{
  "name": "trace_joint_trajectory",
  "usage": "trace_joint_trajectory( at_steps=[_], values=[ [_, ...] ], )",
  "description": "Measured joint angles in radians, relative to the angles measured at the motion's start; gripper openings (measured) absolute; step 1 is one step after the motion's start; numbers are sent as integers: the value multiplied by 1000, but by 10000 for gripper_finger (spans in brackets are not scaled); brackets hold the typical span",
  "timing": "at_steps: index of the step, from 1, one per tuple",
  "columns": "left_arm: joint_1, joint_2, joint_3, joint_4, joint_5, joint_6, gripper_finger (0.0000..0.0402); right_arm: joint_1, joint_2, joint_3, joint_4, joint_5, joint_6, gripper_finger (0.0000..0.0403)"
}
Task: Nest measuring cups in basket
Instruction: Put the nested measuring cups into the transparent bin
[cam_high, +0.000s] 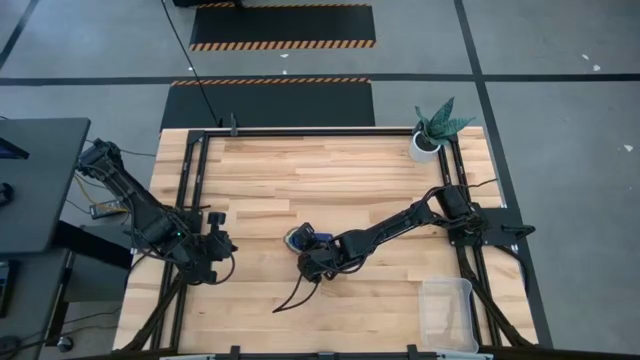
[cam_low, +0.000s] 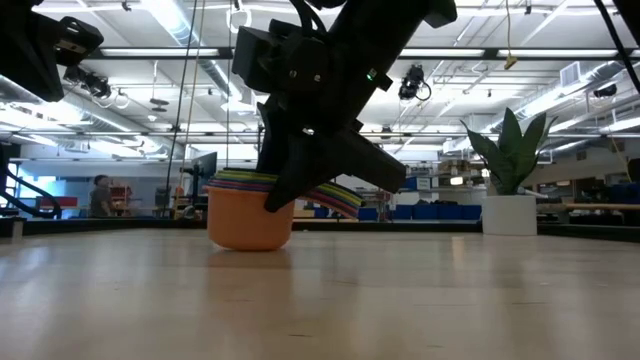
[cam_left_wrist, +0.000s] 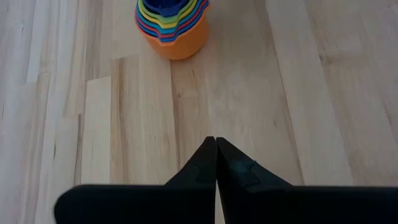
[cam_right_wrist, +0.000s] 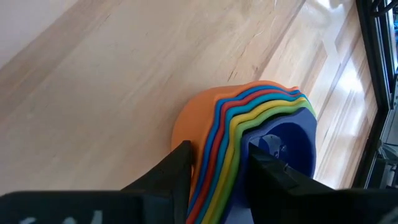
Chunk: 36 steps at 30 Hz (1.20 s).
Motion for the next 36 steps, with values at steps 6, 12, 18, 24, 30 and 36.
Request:
trace_joint_trajectory(
  at_steps=[6,12,18,24,30,36],
  values=[
    [0,0,0,0,0,0,7,0,0,0,0,0,0,130],
    [0,0,0,0,0,0,7,0,-1,-1,0,-1,0,130],
    [0,0,0,0,0,0,7,0,-2,-1,0,2,0,130],
    [0,0,0,0,0,0,7,-2,-6,-1,-3,3,0,130],
    [0,0,0,0,0,0,7,-2,-6,7,-18,2,0,130],
    [0,0,0,0,0,0,7,-13,-5,38,-57,-16,1,129]
  ],
)
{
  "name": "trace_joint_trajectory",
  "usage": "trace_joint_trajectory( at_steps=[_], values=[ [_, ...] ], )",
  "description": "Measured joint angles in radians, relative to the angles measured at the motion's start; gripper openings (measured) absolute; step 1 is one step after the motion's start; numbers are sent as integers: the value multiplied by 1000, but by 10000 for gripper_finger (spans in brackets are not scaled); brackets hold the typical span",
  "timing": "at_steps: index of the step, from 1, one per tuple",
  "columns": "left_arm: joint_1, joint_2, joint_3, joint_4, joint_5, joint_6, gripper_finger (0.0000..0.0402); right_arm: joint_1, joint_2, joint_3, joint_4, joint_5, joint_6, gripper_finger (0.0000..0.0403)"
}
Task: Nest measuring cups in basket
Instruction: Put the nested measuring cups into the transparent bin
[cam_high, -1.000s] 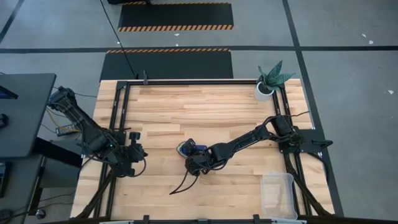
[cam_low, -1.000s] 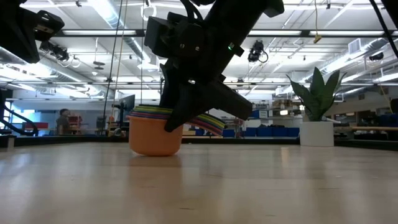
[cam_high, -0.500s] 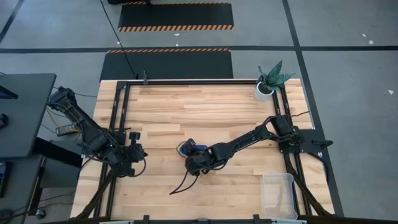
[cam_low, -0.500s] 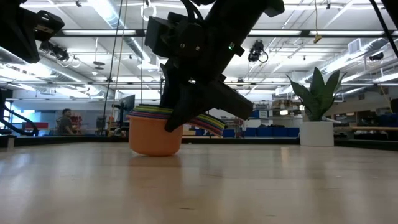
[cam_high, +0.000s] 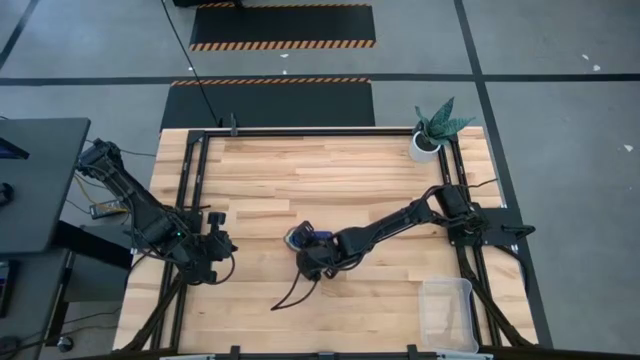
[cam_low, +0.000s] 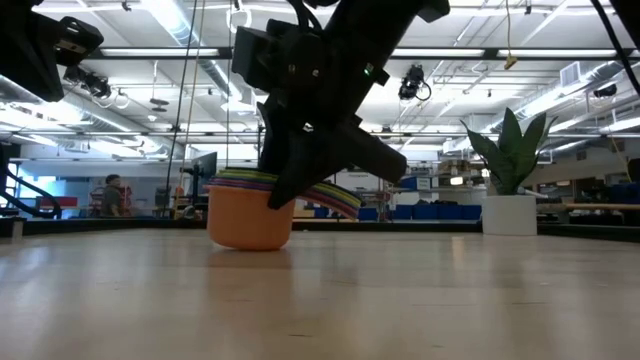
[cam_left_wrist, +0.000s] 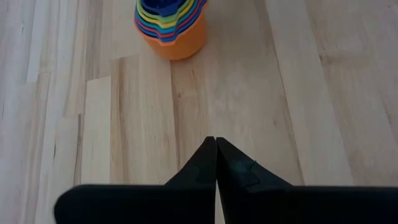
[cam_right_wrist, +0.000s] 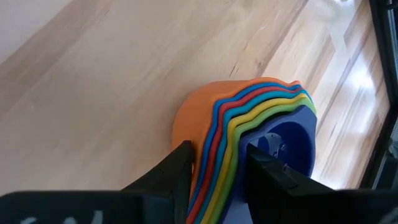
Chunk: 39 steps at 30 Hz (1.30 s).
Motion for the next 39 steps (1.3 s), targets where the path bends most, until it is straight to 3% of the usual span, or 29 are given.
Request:
trace_joint_trajectory(
  at_steps=[13,39],
  values=[
    [0,0,0,0,0,0,7,-1,0,8,-18,-13,26,104],
    [0,0,0,0,0,0,7,-2,-13,10,-37,-16,29,101]
  ],
)
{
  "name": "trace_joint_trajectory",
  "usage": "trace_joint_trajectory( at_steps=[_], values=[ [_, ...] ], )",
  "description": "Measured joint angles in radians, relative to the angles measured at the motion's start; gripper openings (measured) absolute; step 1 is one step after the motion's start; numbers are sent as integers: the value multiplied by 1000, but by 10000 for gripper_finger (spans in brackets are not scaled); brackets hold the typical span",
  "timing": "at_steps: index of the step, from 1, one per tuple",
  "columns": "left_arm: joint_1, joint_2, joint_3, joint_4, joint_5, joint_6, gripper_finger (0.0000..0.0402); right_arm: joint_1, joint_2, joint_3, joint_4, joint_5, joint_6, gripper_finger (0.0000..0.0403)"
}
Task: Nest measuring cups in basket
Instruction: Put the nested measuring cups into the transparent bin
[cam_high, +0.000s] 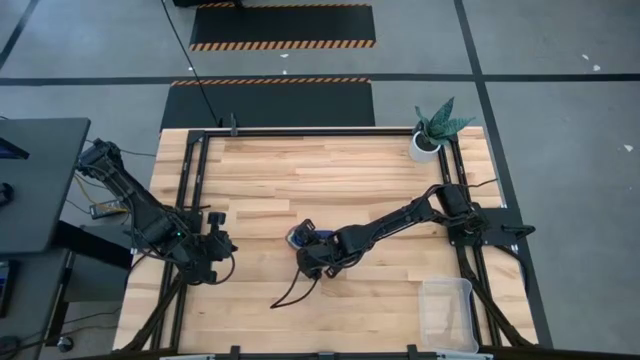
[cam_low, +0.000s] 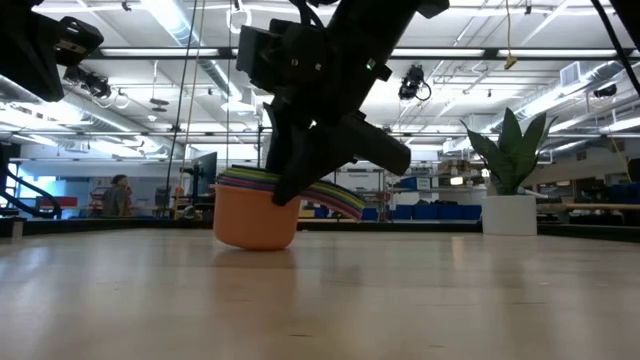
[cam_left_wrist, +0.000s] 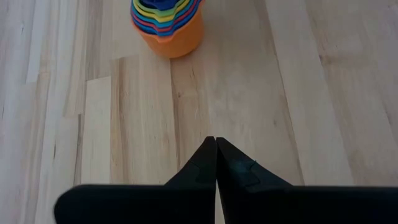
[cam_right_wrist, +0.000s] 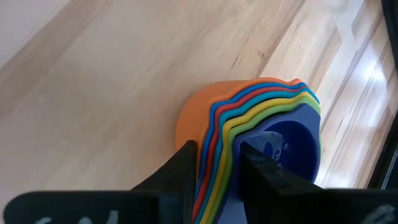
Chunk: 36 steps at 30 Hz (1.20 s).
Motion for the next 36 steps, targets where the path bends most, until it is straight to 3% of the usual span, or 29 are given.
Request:
trace_joint_trajectory(
  at_steps=[36],
  values=[
    [0,0,0,17,0,0,7,50,-78,0,-169,39,169,100]
  ],
)
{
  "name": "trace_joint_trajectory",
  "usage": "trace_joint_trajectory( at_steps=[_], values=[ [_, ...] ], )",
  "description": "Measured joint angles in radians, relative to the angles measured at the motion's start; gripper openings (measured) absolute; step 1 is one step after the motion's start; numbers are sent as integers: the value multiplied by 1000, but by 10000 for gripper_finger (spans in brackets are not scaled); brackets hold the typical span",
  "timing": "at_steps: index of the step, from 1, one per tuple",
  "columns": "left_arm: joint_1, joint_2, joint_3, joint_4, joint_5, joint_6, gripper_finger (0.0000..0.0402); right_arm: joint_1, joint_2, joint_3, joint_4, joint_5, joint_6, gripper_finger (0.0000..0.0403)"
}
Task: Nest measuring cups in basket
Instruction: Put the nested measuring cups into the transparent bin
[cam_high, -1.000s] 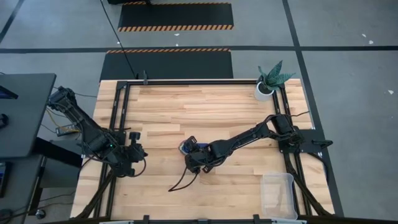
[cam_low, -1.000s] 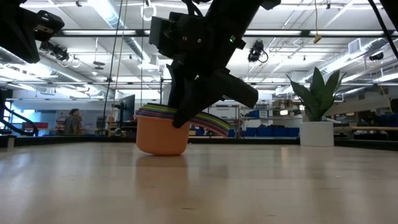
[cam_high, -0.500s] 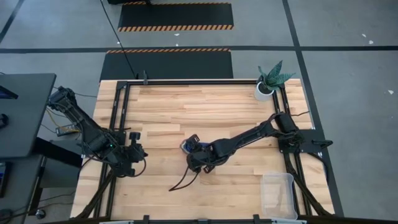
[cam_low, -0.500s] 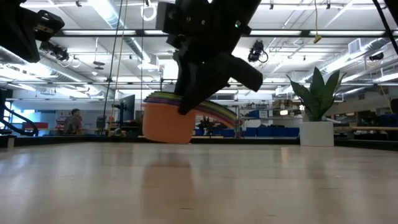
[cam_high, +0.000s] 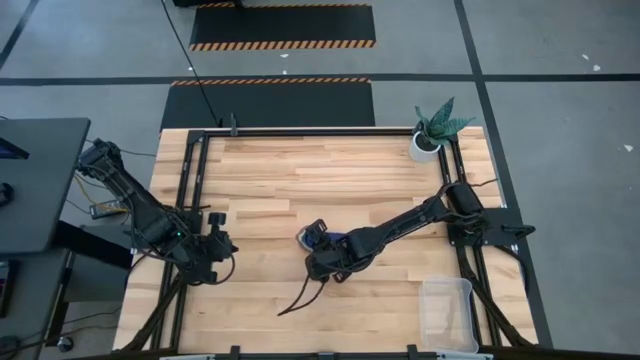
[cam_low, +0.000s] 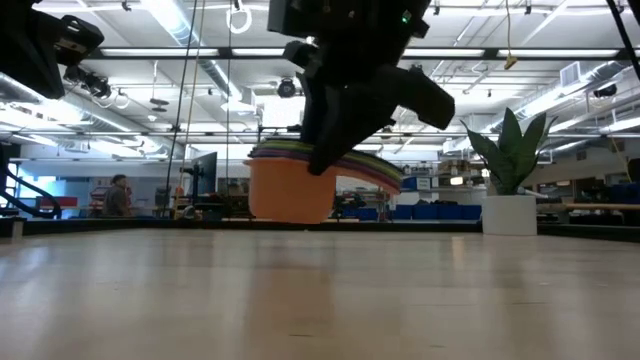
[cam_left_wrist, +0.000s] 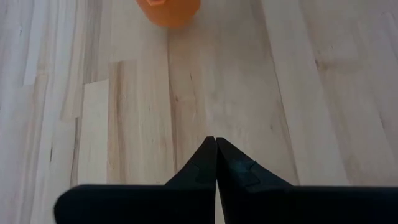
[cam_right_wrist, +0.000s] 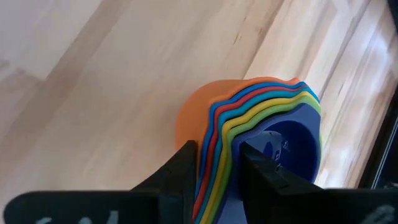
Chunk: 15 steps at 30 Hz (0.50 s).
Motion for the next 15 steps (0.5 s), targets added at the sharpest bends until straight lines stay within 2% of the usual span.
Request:
trace_joint_trajectory(
  at_steps=[11,15],
  values=[
    [0,0,0,10,0,0,7,20,-40,2,-75,2,133,100],
    [0,0,0,20,0,0,7,26,-46,43,-149,1,185,100]
  ],
)
